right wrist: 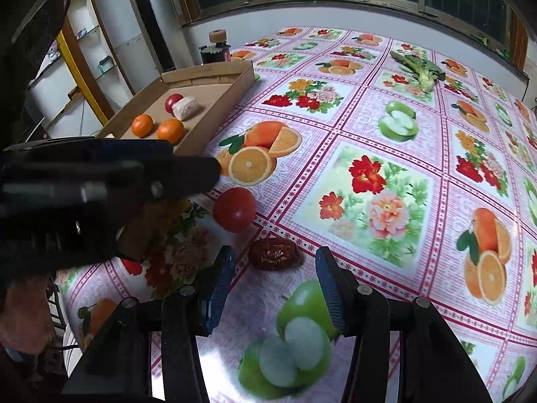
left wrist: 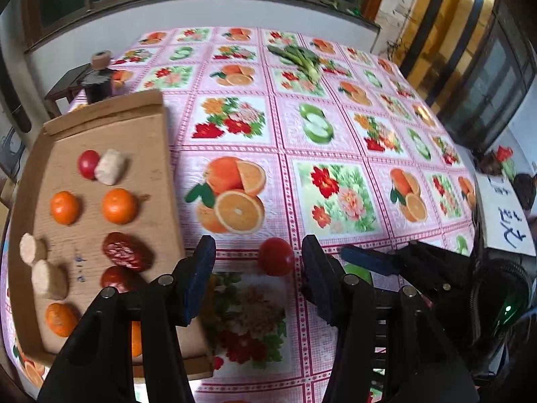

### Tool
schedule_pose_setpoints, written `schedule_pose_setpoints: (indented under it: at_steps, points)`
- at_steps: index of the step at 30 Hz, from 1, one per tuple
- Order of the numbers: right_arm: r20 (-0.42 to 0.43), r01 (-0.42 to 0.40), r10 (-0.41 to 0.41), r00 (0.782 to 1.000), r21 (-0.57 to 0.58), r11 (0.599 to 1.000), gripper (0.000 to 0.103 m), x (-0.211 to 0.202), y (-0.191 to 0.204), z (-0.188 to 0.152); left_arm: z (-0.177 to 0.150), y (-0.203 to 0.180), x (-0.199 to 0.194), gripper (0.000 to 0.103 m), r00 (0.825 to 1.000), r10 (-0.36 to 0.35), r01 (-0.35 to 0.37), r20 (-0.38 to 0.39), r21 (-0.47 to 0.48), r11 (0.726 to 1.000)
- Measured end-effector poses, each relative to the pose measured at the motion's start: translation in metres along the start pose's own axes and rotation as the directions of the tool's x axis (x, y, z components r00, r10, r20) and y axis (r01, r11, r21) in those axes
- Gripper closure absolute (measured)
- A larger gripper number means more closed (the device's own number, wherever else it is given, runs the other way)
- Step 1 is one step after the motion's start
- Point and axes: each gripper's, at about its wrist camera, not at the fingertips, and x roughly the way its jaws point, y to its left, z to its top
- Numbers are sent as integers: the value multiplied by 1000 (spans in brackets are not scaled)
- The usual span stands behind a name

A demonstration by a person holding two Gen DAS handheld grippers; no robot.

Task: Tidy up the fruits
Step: 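Move both tools from the tray toward the tomato and date on the table, then grasp a red tomato with the left tool while the right tool grasps a red date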

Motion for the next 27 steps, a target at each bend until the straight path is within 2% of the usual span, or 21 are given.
schedule_pose_setpoints:
  at_steps: [2, 3, 4, 12, 15, 16, 27]
  points:
    - [8, 4, -4, 1000, -6, 1000, 54, 2, 0, 0, 0, -6, 9, 51, 1000, 8, -8, -24, 19, 1000]
    - [7, 5, -5, 1000, -6, 1000, 66, 1, -1, -1, 0, -7, 13, 51, 999, 7, -6, -32, 28, 1000]
    - [5, 2, -2, 1000, -2, 1000, 70, 0, -4, -1, -1, -10, 17, 51, 999, 9, -8, -42, 39, 999]
    - [22, 45, -47, 999, 79, 996, 70, -27, -38, -19, -8, -25, 46, 53, 994, 34, -25, -102, 86, 996]
    - [30, 59, -63, 998, 108, 992, 70, -36, -49, -25, -10, -26, 48, 68, 995, 47, -40, -86, 89, 995]
    - [32, 62, -66, 997, 114, 992, 70, -38, -51, -26, -10, -26, 47, 77, 996, 47, -40, -81, 83, 996]
    - [56, 52, -59, 997, 112, 992, 70, -49, -45, -29, -14, -28, 23, 77, 997, 81, -79, -12, 101, 992]
